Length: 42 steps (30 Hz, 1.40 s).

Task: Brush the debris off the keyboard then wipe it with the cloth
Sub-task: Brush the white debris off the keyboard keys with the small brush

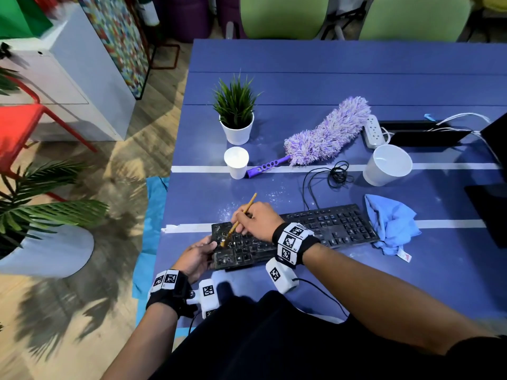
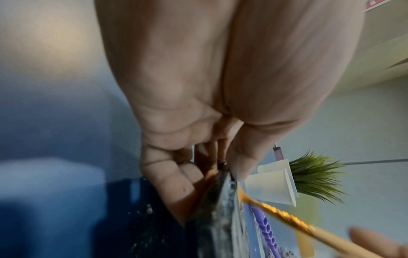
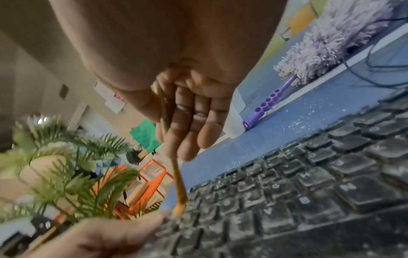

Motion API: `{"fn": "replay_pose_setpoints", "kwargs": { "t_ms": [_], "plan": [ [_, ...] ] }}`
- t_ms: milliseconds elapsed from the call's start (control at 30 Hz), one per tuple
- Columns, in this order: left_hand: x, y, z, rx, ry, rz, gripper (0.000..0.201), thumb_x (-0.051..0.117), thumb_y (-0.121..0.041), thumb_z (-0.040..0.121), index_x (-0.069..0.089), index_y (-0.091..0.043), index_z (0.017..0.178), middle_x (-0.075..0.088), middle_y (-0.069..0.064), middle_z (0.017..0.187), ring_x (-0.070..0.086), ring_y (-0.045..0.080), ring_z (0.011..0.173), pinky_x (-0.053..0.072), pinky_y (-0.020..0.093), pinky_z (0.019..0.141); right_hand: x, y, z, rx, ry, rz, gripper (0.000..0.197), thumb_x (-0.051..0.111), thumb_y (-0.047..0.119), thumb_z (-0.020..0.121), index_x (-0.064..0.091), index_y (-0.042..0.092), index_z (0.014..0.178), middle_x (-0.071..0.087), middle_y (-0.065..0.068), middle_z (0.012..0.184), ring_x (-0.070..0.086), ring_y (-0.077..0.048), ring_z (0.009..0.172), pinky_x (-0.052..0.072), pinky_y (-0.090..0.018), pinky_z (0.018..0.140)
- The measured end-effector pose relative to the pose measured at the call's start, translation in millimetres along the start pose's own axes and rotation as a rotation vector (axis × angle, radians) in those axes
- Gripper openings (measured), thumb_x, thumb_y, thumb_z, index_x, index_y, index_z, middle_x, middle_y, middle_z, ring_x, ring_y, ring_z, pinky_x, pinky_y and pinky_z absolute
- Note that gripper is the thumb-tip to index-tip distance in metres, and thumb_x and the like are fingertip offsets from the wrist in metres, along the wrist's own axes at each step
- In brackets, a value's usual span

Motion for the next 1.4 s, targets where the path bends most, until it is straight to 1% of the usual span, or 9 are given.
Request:
{"fn": "replay_pose_setpoints", "kwargs": {
  "t_ms": [100,233,333,467,600,733,1067,1267,1400],
  "plan": [
    [0,0,0,-0.008,-0.004,-0.001,0.03,0.042,-0.003,0.098,0.062,-0.013,0.118,0.074,0.004,0.098,0.066,0.018,0.08,0.055,0.035,0.069,-1,1,-3,-0.016,-0.045,-0.084,0.027,0.049,0.027,0.098,0.072,0.016,0.089,0.075,-0.001,0.08,0.07,-0.016,0.075,0.057,-0.033,0.083],
    [2,0,-2,-0.018,-0.018,0.006,0.03,0.039,-0.004,0.099,0.062,-0.014,0.116,0.073,0.004,0.093,0.063,0.019,0.077,0.053,0.033,0.064,0,4,-3,0.011,-0.024,-0.026,0.027,0.048,0.023,0.097,0.071,0.014,0.085,0.072,-0.002,0.072,0.066,-0.016,0.064,0.059,-0.034,0.075],
    [2,1,-2,-0.028,-0.024,-0.003,0.03,0.038,-0.005,0.1,0.062,-0.015,0.116,0.072,0.005,0.096,0.064,0.02,0.079,0.053,0.033,0.065,0,7,-3,-0.034,-0.055,-0.131,0.028,0.047,0.027,0.099,0.07,0.012,0.093,0.074,-0.005,0.084,0.066,-0.018,0.077,0.052,-0.029,0.084],
    [4,0,-3,-0.026,-0.016,-0.014,0.029,0.037,-0.004,0.101,0.06,-0.013,0.117,0.07,0.006,0.094,0.065,0.018,0.076,0.054,0.033,0.066,3,8,0,-0.015,-0.029,-0.076,0.028,0.046,0.023,0.098,0.071,0.013,0.089,0.073,-0.001,0.074,0.066,-0.012,0.067,0.055,-0.028,0.078],
    [7,0,-3,-0.029,-0.006,-0.012,0.032,0.033,-0.004,0.102,0.058,-0.013,0.119,0.073,0.003,0.091,0.069,0.014,0.07,0.055,0.028,0.058,5,9,4,-0.067,-0.081,-0.212,0.029,0.046,0.028,0.1,0.07,0.012,0.092,0.074,-0.005,0.087,0.067,-0.022,0.085,0.051,-0.029,0.086],
    [8,-3,-5,-0.029,-0.003,0.012,0.031,0.033,-0.005,0.102,0.057,-0.013,0.12,0.073,0.003,0.086,0.066,0.012,0.065,0.053,0.024,0.051,7,8,9,-0.032,-0.071,-0.115,0.026,0.048,0.026,0.098,0.07,0.018,0.088,0.075,-0.003,0.081,0.065,-0.011,0.071,0.054,-0.028,0.085],
    [6,-2,-2,-0.036,0.011,0.027,0.033,0.033,-0.007,0.102,0.057,-0.014,0.124,0.072,0.005,0.098,0.058,0.022,0.084,0.047,0.035,0.07,6,4,8,0.0,-0.094,-0.226,0.036,0.043,0.035,0.101,0.071,0.013,0.097,0.074,-0.004,0.093,0.064,-0.02,0.089,0.048,-0.026,0.087],
    [6,-1,-1,-0.044,0.01,0.039,0.032,0.033,-0.006,0.102,0.057,-0.014,0.121,0.072,0.003,0.097,0.058,0.02,0.083,0.046,0.035,0.072,-7,-5,6,0.066,-0.037,-0.012,0.031,0.052,0.034,0.097,0.069,0.013,0.082,0.074,-0.005,0.075,0.067,-0.017,0.061,0.053,-0.026,0.062],
    [5,0,2,-0.04,0.0,0.038,0.033,0.033,-0.006,0.101,0.056,-0.013,0.124,0.072,0.003,0.095,0.054,0.021,0.082,0.039,0.037,0.069,-17,-14,7,0.059,-0.16,-0.21,0.039,0.047,0.044,0.096,0.069,0.015,0.082,0.073,-0.004,0.074,0.068,-0.018,0.07,0.058,-0.036,0.079]
  ]
}}
Point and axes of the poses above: each hand's wrist, its own z-axis towards the middle knuckle, its own x-axis out of the palm, y = z × x, the point moved 5 cm from there along z, towards the middle knuckle
